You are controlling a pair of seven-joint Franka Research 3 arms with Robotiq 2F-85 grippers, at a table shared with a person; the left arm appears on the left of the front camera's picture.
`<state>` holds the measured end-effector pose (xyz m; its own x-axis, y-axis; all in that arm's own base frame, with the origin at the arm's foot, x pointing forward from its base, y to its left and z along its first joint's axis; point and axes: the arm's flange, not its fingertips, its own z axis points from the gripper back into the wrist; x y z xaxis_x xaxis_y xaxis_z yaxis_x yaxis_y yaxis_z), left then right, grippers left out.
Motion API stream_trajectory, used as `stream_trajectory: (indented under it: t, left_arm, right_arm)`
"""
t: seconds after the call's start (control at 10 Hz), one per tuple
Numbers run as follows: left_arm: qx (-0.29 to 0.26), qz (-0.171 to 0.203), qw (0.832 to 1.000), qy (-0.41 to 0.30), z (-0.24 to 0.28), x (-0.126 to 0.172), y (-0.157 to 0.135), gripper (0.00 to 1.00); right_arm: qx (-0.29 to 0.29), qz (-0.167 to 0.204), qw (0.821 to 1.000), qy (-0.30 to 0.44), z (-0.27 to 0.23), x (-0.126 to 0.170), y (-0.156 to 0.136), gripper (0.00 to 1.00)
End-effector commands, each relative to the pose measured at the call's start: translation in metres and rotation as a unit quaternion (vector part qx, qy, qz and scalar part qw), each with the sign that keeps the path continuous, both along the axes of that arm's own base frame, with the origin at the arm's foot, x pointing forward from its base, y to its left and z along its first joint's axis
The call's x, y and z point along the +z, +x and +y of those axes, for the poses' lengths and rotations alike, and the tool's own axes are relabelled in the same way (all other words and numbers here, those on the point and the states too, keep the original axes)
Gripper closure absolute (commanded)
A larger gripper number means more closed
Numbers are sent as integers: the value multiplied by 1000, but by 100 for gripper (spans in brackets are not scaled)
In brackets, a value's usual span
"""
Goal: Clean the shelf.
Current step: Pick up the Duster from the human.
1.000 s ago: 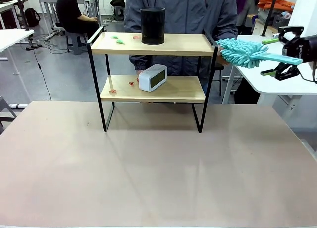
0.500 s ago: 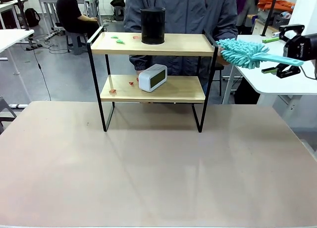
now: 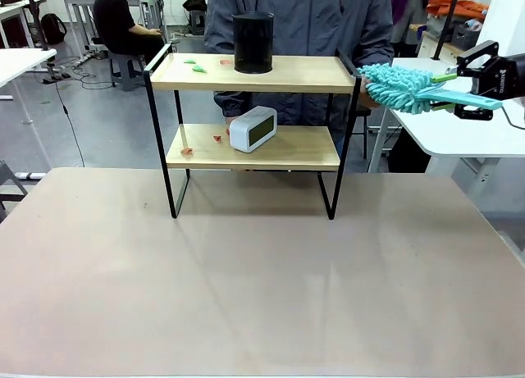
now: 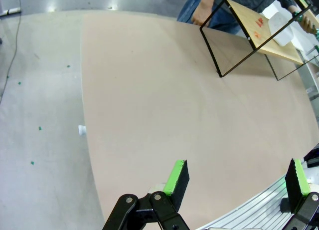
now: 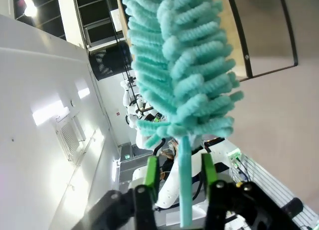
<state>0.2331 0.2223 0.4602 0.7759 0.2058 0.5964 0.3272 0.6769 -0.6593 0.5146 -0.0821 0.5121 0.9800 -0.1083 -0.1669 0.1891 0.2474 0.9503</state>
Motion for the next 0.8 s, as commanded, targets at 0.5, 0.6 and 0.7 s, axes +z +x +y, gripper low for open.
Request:
stream_trajectory:
  t: [0.5,0.6,0.7]
  left_arm:
    - [-4,-14,1000,-2,-1,1,1,0]
    - [-4,-14,1000,-2,-1,1,1,0]
    - [-4,-14,1000,-2,-1,1,1,0]
  right_arm:
    - [1,23,1000,2,7,-1,-5,100]
    - [-2,26,1000,5,5,-1,-5,100]
    - [-2,26,1000,6,4,-2,-5,100]
